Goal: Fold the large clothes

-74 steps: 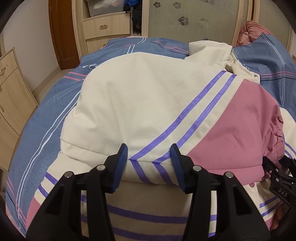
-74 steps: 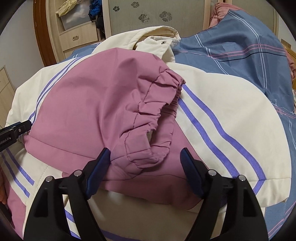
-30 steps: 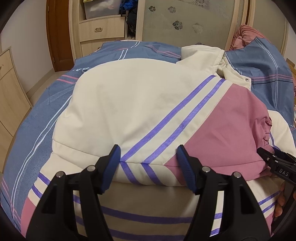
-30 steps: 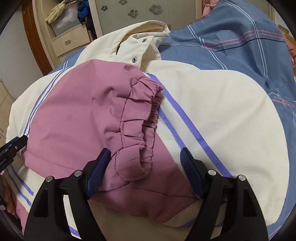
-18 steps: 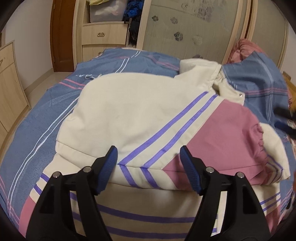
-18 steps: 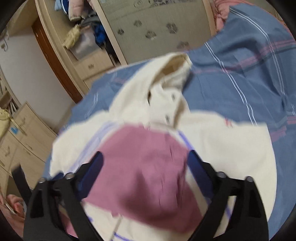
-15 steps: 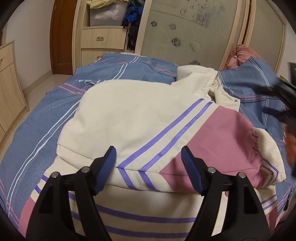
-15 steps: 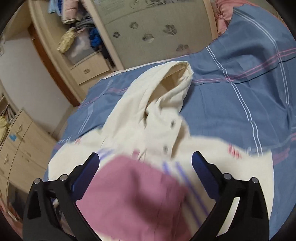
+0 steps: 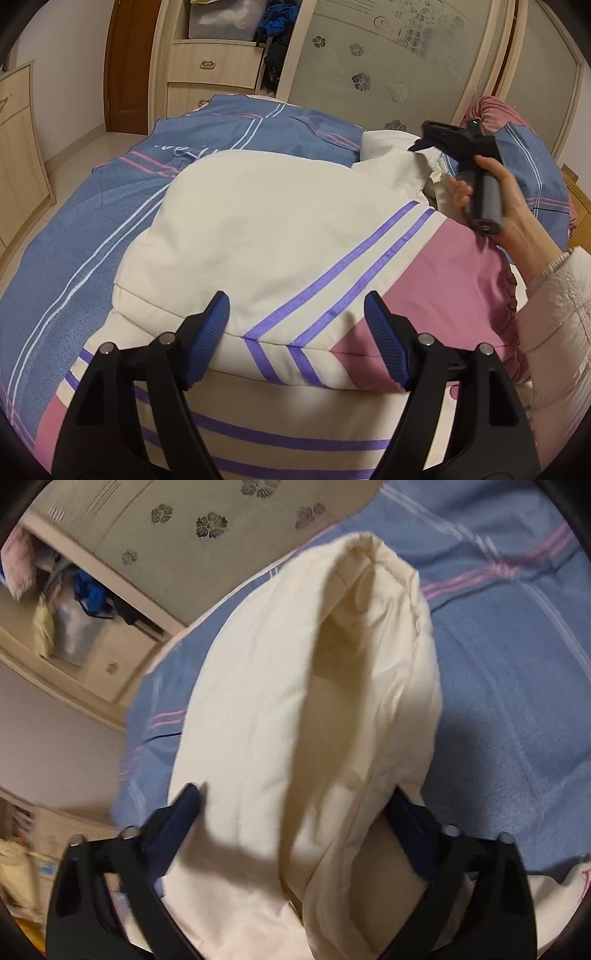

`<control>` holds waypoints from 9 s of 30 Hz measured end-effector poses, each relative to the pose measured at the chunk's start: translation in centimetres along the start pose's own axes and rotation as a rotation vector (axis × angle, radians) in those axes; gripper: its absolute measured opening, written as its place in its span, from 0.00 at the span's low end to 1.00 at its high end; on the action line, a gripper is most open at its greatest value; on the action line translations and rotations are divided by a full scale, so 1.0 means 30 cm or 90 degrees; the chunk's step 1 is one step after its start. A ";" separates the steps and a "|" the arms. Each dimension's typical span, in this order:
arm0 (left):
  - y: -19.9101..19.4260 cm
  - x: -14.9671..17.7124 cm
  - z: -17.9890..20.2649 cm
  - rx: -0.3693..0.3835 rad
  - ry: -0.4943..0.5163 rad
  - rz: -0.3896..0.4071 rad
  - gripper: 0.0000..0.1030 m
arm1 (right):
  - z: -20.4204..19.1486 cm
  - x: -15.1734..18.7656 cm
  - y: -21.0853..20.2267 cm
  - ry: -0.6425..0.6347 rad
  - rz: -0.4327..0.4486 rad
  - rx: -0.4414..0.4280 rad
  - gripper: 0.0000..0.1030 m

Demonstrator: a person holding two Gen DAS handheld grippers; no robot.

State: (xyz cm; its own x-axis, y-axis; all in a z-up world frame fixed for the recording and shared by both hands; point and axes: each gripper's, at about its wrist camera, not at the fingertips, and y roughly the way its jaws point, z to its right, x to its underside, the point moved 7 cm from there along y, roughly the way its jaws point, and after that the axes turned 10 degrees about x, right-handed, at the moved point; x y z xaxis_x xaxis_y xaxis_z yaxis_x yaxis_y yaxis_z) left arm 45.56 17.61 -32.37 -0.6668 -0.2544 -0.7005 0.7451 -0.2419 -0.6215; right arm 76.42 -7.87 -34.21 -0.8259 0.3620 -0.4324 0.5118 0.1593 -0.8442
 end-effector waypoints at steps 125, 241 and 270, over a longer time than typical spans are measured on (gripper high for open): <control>-0.050 0.065 0.240 0.192 0.098 0.040 0.77 | 0.129 0.585 -0.538 -0.423 0.092 -0.006 0.46; -0.884 0.744 -0.475 0.106 -0.262 0.006 0.94 | 1.196 1.728 -0.820 0.037 -0.194 -0.190 0.93; -0.903 0.192 -0.246 0.435 -0.258 0.096 0.11 | 0.871 1.003 -1.406 -0.031 0.105 -0.513 0.12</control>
State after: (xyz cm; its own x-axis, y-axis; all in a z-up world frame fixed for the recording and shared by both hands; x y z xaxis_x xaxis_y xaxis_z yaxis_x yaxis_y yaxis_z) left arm 21.62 29.61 -22.17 -0.6094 -0.6179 -0.4969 0.7431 -0.6636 -0.0862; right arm 23.79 -27.70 -19.90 -0.7247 0.4010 -0.5604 0.6252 0.7245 -0.2900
